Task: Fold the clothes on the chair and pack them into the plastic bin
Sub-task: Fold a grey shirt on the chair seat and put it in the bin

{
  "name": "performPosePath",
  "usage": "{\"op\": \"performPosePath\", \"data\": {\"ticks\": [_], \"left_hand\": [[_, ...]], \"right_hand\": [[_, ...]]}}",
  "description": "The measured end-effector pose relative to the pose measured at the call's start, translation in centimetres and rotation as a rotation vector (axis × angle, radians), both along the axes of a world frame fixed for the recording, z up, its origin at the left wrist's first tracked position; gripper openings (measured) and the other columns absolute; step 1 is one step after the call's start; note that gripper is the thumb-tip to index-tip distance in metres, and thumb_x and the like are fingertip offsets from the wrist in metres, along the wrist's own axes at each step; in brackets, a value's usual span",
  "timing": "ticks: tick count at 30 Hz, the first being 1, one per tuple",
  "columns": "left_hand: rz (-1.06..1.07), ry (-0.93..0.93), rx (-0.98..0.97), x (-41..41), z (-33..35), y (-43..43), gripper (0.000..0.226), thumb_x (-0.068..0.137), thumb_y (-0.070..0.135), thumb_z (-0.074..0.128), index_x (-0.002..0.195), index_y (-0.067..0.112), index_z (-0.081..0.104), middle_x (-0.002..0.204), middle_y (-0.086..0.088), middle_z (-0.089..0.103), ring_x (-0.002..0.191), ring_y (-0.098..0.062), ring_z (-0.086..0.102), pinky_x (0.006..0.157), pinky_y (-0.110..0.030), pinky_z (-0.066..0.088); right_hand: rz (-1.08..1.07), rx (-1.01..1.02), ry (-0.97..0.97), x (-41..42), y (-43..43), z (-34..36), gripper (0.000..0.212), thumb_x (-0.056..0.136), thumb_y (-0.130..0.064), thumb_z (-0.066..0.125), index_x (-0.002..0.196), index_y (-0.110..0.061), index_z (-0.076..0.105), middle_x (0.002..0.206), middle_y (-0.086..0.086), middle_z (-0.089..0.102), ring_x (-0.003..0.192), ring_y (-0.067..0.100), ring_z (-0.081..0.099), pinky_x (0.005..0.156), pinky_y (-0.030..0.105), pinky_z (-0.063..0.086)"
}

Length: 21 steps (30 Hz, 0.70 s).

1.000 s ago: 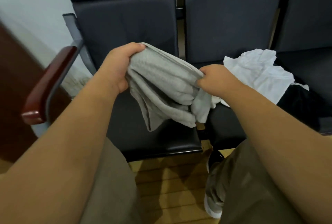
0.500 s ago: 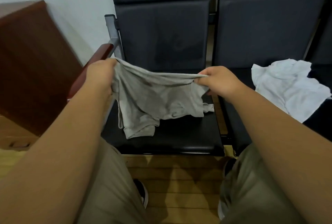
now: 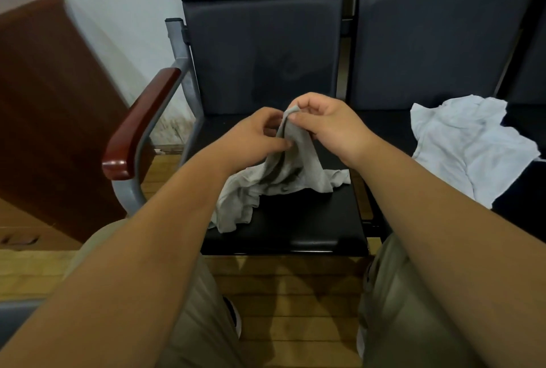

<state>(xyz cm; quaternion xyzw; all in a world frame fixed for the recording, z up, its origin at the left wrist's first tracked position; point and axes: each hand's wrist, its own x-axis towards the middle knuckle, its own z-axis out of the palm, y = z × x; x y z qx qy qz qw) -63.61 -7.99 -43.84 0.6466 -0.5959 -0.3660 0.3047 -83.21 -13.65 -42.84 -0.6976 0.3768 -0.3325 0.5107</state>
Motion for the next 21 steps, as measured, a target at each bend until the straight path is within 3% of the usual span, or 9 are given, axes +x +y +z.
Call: {"op": "performPosePath", "data": {"ticks": [3, 7, 10, 13, 15, 17, 21], "left_hand": [[0.030, -0.033, -0.022, -0.7, 0.5, -0.6, 0.025, 0.088, 0.039, 0.080, 0.110, 0.029, 0.072, 0.103, 0.004, 0.077, 0.100, -0.018, 0.074, 0.097, -0.048, 0.060], [-0.018, 0.074, 0.005, -1.6, 1.4, -0.7, 0.019, 0.093, 0.035, 0.079, 0.106, 0.022, 0.079, 0.101, 0.003, 0.081, 0.098, -0.016, 0.078, 0.099, -0.046, 0.060], [-0.023, 0.203, -0.005, -1.5, 1.9, -0.6, 0.019, 0.096, 0.030, 0.076, 0.113, 0.022, 0.079, 0.108, -0.001, 0.081, 0.103, -0.019, 0.078, 0.100, -0.045, 0.059], [0.024, 0.371, -0.060, -0.8, 2.5, -0.7, 0.020, 0.101, 0.025, 0.071, 0.118, 0.016, 0.077, 0.112, -0.009, 0.080, 0.107, -0.027, 0.077, 0.100, -0.048, 0.059], [0.061, 0.484, -0.091, -0.2, 3.0, -0.8, 0.023, 0.103, 0.025, 0.069, 0.121, 0.011, 0.075, 0.115, -0.015, 0.078, 0.108, -0.031, 0.076, 0.100, -0.049, 0.059], [0.095, 0.558, -0.113, 0.3, 3.5, -0.6, 0.026, 0.105, 0.026, 0.065, 0.123, 0.009, 0.074, 0.116, -0.016, 0.077, 0.108, -0.031, 0.075, 0.096, -0.046, 0.061], [0.203, 0.664, -0.170, 1.4, 4.1, 0.1, 0.025, 0.106, 0.028, 0.063, 0.123, 0.013, 0.073, 0.117, -0.011, 0.078, 0.110, -0.027, 0.075, 0.091, -0.040, 0.061]], "right_hand": [[-0.091, -0.113, 0.013, 0.2, 0.0, 0.1, 0.006, 0.100, -0.029, 0.071, 0.102, -0.029, 0.076, 0.086, 0.004, 0.069, 0.079, 0.011, 0.063, 0.077, 0.031, 0.057], [-0.132, -0.127, -0.021, -0.2, -0.3, 0.0, 0.009, 0.102, -0.035, 0.068, 0.104, -0.032, 0.076, 0.083, -0.003, 0.060, 0.076, 0.007, 0.058, 0.069, 0.018, 0.052], [-0.133, -0.036, -0.076, -0.6, -0.3, 0.5, 0.023, 0.104, -0.047, 0.062, 0.110, -0.030, 0.076, 0.100, -0.006, 0.075, 0.091, 0.005, 0.071, 0.078, 0.018, 0.056], [-0.029, 0.122, 0.044, -1.0, -0.7, 0.4, 0.054, 0.095, -0.078, 0.052, 0.124, -0.037, 0.072, 0.117, -0.014, 0.077, 0.108, 0.001, 0.072, 0.095, 0.028, 0.055], [0.072, 0.172, 0.133, -1.2, -1.0, -0.2, 0.067, 0.088, -0.087, 0.052, 0.133, -0.039, 0.069, 0.127, -0.016, 0.074, 0.119, 0.002, 0.068, 0.105, 0.034, 0.051], [0.179, 0.189, 0.209, -1.2, -1.0, -0.7, 0.064, 0.088, -0.080, 0.063, 0.136, -0.038, 0.067, 0.130, -0.017, 0.072, 0.122, 0.005, 0.067, 0.109, 0.036, 0.049], [0.267, 0.176, 0.403, -0.3, -1.0, -2.1, 0.034, 0.090, -0.046, 0.082, 0.118, -0.028, 0.076, 0.110, -0.011, 0.080, 0.101, 0.008, 0.076, 0.095, 0.031, 0.057]]}}
